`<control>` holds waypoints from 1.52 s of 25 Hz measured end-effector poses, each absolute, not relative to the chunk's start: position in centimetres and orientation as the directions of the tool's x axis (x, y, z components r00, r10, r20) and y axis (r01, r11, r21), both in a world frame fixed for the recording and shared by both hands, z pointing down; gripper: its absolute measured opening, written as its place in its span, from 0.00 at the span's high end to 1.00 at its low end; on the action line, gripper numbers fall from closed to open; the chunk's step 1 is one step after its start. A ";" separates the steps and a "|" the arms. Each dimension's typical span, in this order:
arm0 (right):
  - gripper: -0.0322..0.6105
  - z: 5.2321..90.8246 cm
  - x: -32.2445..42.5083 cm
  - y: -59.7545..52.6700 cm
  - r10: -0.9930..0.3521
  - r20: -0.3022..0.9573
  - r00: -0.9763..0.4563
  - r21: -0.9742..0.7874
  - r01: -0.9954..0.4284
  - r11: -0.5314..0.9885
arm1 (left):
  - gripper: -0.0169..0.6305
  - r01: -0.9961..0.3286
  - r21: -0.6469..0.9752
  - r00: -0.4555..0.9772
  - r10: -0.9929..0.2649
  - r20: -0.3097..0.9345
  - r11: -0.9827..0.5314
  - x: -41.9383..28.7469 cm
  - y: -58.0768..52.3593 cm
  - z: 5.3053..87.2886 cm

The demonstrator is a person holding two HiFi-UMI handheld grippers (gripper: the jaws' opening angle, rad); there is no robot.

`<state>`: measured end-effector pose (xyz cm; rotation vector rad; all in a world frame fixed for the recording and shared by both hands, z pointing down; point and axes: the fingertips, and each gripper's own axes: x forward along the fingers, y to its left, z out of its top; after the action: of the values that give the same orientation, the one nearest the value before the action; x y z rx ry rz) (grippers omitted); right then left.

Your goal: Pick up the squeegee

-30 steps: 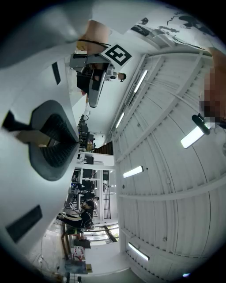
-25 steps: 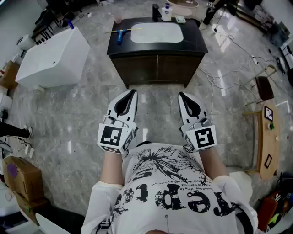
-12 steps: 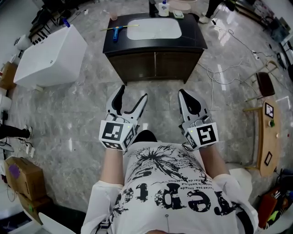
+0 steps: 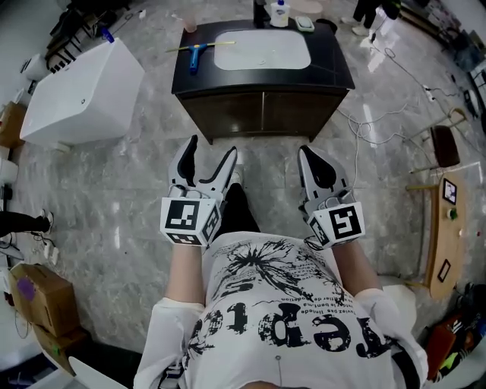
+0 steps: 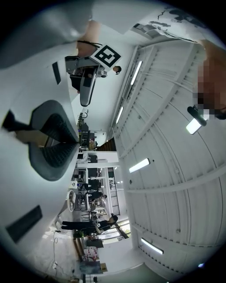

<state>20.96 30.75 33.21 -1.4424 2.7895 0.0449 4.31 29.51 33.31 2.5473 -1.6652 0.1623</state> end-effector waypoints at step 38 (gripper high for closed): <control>0.93 40.5 -2.2 -29.3 -0.780 0.191 -0.596 0.032 -0.790 0.612 | 0.45 -0.944 0.116 0.325 -0.809 0.490 -0.309 -17.8 -29.4 49.4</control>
<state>-2.20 -29.31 40.51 -1.4698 2.9849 -0.0929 -17.82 -29.43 49.45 2.2156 -1.5539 0.4854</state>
